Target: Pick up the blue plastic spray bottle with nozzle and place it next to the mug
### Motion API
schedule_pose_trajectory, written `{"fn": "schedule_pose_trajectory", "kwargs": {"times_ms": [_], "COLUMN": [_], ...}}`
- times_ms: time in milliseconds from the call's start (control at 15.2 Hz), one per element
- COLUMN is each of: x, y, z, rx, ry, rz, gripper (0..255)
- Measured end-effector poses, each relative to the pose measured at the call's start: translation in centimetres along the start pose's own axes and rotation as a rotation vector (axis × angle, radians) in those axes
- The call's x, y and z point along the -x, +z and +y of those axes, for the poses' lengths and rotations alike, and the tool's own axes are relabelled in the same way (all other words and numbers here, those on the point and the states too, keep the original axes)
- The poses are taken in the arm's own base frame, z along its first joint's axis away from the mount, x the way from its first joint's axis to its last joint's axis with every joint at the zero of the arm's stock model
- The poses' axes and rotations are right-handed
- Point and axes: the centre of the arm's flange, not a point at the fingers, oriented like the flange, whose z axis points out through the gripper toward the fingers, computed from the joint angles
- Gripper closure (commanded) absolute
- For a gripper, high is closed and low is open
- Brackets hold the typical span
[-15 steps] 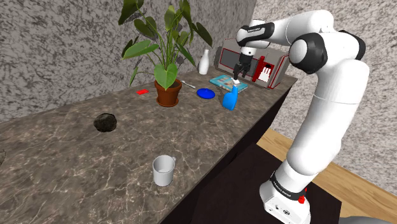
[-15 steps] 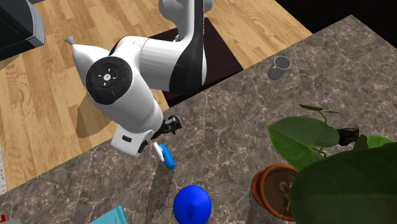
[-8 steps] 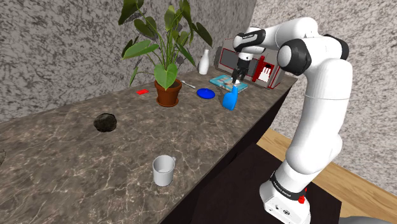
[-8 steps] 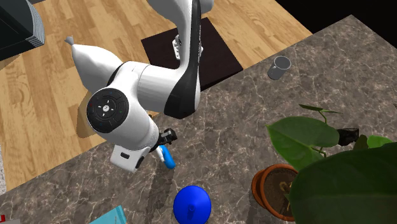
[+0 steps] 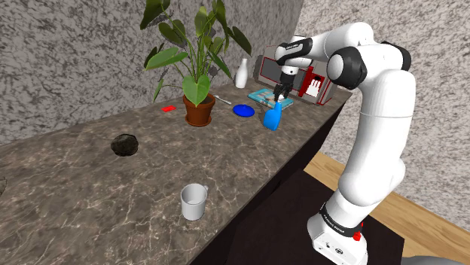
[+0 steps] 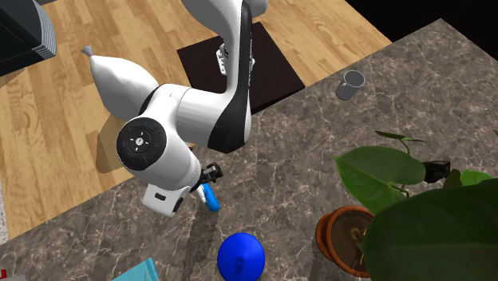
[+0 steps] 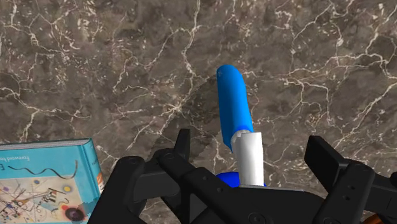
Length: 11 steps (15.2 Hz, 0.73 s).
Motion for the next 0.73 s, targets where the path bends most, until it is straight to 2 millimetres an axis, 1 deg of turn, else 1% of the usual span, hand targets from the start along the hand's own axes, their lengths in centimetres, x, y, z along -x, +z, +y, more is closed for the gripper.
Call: {"fn": "schedule_pose_trajectory", "kwargs": {"times_ms": [66, 132, 726], "x": [0.00, 0.00, 0.01], "y": [0.01, 0.01, -0.02], "z": [0.00, 0.00, 0.01], "rx": [0.000, 0.000, 0.000], "ry": [0.000, 0.000, 0.000], "rz": [0.000, 0.000, 0.000], "gripper": [0, 255, 255]}}
